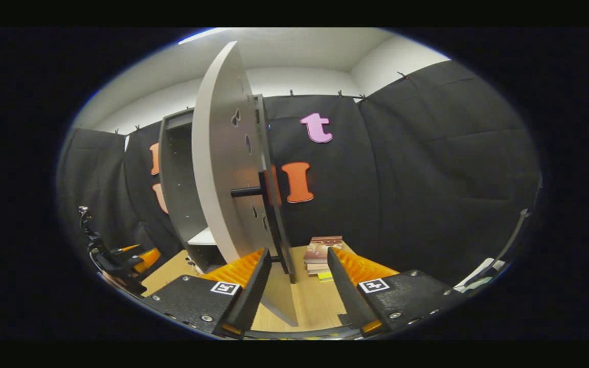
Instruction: Open the cabinet door with the right hand, grasp the bottle in the cabinet with the left hand and place it on the coaster, then close the cabinet door with the right hand.
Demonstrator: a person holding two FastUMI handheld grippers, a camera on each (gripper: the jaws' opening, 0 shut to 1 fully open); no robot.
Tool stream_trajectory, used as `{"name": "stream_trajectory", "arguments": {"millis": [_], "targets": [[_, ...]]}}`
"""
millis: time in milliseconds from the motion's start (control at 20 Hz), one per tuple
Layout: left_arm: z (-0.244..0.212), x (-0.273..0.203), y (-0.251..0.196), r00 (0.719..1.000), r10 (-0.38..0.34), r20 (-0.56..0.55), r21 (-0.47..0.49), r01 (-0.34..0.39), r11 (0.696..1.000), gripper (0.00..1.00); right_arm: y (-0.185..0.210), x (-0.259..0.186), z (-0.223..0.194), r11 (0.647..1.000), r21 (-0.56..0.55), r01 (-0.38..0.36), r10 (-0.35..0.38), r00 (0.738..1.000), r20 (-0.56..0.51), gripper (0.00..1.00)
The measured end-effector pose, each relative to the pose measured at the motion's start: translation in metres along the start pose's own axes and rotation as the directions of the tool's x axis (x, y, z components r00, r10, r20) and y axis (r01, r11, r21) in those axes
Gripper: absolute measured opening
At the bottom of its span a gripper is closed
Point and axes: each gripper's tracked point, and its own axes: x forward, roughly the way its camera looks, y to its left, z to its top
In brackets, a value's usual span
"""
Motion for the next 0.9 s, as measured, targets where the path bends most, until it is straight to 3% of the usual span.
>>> {"name": "stream_trajectory", "arguments": {"millis": [150, 450, 600, 650, 750, 900], "targets": [[0.000, 0.000, 0.006, 1.000, 0.010, -0.007, -0.010, -0.010, 1.000, 0.98, 0.021, -0.002, -0.004, 0.999, -0.023, -0.031, 0.031, 0.999, -0.006, 0.70], [0.002, 0.004, 0.017, 1.000, 0.022, -0.003, -0.011, -0.022, 1.000, 0.98, 0.111, 0.011, -0.017, 0.981, -0.005, -0.195, 0.195, 0.981, -0.006, 0.70], [0.005, 0.004, 0.041, 0.998, 0.056, 0.005, -0.002, -0.056, 0.998, 0.98, 0.142, 0.019, -0.019, 0.967, -0.030, -0.252, 0.251, 0.968, -0.013, 0.70], [0.003, 0.005, 0.050, 0.998, 0.068, 0.004, -0.004, -0.068, 0.998, 0.98, 0.154, 0.024, -0.019, 0.962, -0.046, -0.270, 0.270, 0.963, -0.013, 0.77], [-0.001, 0.009, 0.070, 0.995, 0.097, -0.007, -0.020, -0.097, 0.995, 0.98, 0.181, 0.039, -0.020, 0.953, -0.036, -0.300, 0.299, 0.954, -0.021, 0.67], [-0.005, 0.013, 0.095, 0.990, 0.137, -0.023, -0.046, -0.138, 0.989, 0.98, 0.212, 0.058, -0.026, 0.939, -0.013, -0.343, 0.343, 0.939, -0.027, 0.73]]}}
